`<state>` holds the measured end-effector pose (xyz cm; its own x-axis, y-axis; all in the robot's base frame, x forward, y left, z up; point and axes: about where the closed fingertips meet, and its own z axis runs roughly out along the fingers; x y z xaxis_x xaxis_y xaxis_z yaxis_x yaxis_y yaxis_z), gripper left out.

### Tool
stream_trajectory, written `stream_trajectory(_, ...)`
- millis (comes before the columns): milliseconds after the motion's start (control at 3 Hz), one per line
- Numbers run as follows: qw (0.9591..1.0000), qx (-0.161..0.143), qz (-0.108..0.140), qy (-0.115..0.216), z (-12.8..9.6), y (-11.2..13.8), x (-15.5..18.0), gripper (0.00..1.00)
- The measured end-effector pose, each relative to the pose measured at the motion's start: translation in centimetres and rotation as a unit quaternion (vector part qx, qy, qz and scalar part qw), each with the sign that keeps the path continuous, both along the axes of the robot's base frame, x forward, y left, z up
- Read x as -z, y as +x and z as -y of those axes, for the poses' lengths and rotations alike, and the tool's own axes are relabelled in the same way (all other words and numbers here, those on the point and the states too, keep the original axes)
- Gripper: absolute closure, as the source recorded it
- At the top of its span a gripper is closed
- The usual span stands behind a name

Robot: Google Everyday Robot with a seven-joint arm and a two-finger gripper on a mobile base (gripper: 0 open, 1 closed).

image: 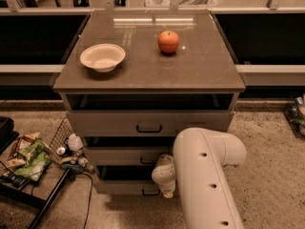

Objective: Open bottom drawer

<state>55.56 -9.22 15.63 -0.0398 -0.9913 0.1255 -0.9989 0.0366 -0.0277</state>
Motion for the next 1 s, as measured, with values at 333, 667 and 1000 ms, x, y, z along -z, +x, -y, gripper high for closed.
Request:
stream_trajectory(333,0.9997,0.017,-0.018,-0.001,0.1,-0.9,-0.3,0.84)
stream_trajectory(667,0.998,0.053,-0.035,0.005,0.8,-3.5,-1.0,1.0)
stream_trajectory(1000,0.9979,0.054,-0.036,0.005,0.8,-3.5,-1.0,0.82)
